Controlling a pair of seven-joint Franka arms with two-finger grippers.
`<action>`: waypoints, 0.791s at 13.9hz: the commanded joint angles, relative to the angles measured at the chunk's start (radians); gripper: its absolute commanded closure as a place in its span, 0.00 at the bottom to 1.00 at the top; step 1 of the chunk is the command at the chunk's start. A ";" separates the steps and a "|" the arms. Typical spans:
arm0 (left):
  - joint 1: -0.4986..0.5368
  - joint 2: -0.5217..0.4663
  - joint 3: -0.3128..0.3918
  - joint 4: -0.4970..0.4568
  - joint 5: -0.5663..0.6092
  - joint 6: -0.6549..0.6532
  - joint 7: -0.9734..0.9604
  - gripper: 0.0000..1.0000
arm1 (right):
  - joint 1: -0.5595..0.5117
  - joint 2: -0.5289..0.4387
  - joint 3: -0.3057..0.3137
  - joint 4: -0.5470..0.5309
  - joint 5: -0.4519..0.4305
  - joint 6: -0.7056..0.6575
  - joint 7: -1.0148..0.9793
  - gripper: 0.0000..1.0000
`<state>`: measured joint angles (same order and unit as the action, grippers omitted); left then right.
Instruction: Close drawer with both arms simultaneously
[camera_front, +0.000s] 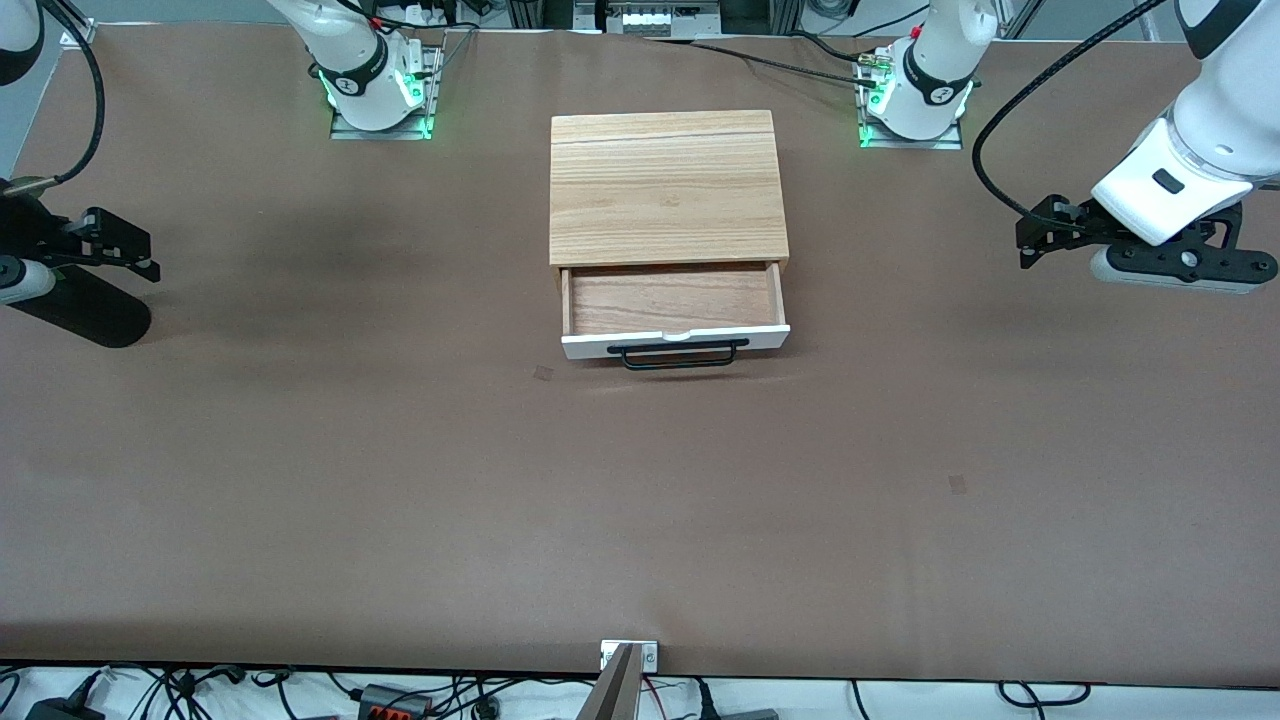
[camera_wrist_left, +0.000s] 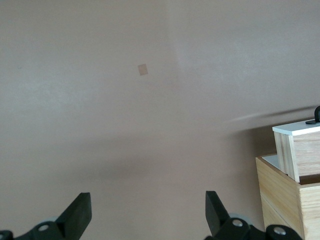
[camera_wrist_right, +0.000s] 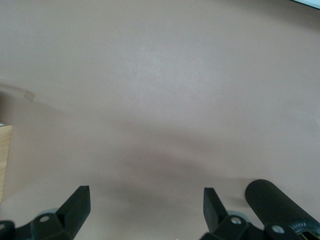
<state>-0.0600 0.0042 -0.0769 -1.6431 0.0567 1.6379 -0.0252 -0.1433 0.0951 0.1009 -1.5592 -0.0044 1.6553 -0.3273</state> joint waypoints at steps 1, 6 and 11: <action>0.003 0.014 -0.001 0.032 -0.017 -0.024 0.010 0.00 | -0.013 0.012 0.016 0.011 0.015 0.000 -0.015 0.00; 0.002 0.013 -0.001 0.032 -0.018 -0.067 0.018 0.00 | -0.015 0.012 0.016 0.011 0.015 0.000 -0.015 0.00; -0.009 0.023 -0.012 0.034 -0.020 -0.095 0.007 0.00 | -0.012 0.012 0.016 0.011 0.017 0.000 -0.015 0.00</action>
<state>-0.0659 0.0059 -0.0831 -1.6428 0.0559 1.5719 -0.0253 -0.1432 0.1069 0.1037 -1.5589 -0.0040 1.6574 -0.3273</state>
